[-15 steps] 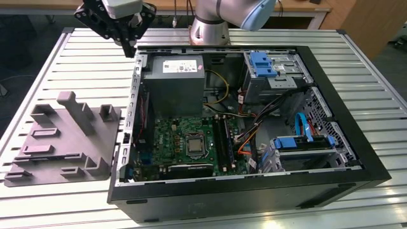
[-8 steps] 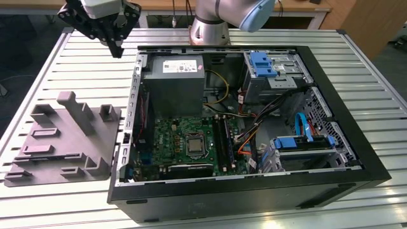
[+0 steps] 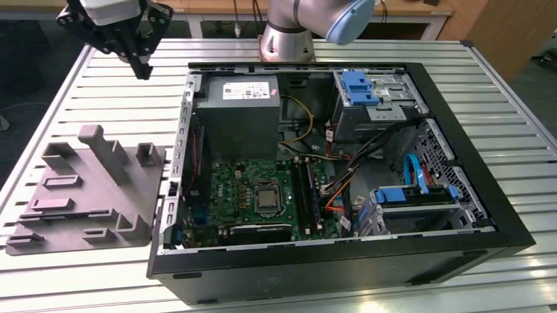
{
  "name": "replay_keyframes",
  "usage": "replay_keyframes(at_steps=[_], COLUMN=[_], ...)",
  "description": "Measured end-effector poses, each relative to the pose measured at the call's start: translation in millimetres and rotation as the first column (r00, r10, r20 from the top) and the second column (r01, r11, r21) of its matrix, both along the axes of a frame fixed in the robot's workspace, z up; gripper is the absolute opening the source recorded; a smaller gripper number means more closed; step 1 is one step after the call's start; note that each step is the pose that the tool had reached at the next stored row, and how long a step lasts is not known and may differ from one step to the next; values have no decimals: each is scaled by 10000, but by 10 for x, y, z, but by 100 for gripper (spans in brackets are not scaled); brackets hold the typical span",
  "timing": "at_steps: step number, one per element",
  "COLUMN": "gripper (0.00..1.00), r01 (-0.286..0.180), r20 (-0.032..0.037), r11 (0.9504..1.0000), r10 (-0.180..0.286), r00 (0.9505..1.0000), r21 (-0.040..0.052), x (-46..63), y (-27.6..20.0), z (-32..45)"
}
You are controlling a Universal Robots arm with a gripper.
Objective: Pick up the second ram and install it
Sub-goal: 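Reach for the second ram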
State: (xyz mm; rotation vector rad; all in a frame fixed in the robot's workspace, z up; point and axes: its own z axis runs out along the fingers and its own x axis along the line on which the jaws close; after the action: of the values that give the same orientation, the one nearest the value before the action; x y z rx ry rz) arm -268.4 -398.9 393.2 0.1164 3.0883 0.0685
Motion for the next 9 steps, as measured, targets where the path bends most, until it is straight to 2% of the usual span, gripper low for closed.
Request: replay_keyframes(at_steps=[9], gripper=[10], r01=[-1], r20=[34], r11=[10000], r10=[1], r00=[10000], r21=[-1], x=[-338], y=[0], z=[-1])
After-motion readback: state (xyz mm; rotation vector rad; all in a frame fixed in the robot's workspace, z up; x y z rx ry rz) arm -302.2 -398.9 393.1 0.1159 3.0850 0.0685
